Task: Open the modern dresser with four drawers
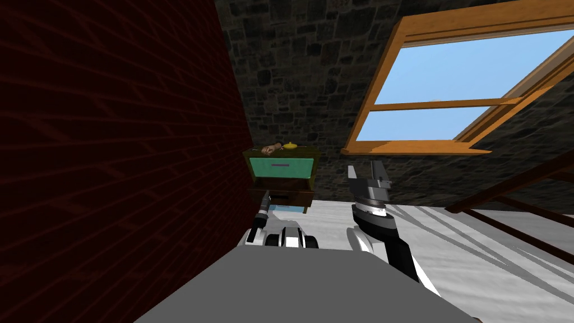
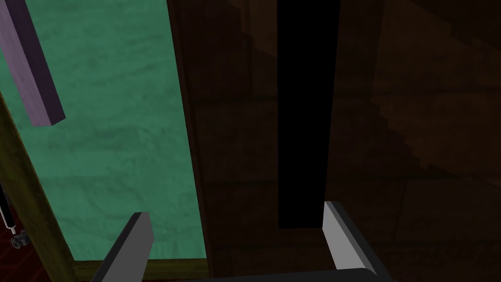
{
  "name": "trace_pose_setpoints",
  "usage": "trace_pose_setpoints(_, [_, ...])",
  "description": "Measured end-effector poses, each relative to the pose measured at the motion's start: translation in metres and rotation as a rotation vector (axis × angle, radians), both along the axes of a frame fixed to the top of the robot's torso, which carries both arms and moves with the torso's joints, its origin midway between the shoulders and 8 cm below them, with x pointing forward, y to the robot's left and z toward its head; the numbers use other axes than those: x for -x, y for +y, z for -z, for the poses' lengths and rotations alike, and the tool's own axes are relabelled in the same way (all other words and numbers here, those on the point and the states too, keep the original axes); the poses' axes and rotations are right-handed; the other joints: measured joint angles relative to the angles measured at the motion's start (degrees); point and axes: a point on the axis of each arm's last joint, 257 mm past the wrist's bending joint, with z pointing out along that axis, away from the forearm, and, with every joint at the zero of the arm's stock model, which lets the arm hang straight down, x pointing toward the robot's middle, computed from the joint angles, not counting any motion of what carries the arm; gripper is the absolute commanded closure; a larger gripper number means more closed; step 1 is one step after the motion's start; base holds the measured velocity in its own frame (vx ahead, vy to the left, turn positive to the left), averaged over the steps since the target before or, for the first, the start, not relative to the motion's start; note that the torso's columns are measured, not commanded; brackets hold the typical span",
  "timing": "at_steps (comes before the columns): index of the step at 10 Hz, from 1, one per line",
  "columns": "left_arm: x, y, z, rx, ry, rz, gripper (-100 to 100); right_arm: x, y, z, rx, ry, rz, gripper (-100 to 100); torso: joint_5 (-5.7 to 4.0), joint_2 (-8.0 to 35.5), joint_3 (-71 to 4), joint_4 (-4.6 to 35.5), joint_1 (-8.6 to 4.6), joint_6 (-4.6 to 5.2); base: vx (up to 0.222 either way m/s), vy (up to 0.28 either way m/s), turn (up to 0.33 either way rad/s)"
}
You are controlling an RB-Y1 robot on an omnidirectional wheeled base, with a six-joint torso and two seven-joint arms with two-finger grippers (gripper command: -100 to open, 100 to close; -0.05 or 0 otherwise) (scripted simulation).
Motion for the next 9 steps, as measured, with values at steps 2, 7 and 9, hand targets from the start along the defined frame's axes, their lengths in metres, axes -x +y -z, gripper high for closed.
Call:
trace_pose_setpoints(2, [-0.0101, -0.0033, -0.0057, 0.000, 0.011, 0.003, -100, 0.0000, 0.0000, 0.0000, 0.000, 0.000, 0.000, 0, -0.07, -0.1, -0.1, 0.1, -0.05, 0.01, -0.071, -0.002, 0.014])
trace_pose_setpoints(7, [-0.0147, -0.0017, -0.0044, -0.002, 0.033, 0.005, 0, 0.0000, 0.0000, 0.0000, 0.000, 0.000, 0.000, 0, -0.03, -0.1, -0.1, 0.0, -0.03, 0.00, -0.005, -0.001, 0.000])
trace_pose_setpoints(9, [-0.0145, -0.0016, -0.0038, -0.002, 0.035, 0.005, 0, 0.0000, 0.0000, 0.0000, 0.000, 0.000, 0.000, 0, -0.01, -0.1, -0.1, 0.0, -0.02, 0.00, 0.000, 0.000, 0.000])
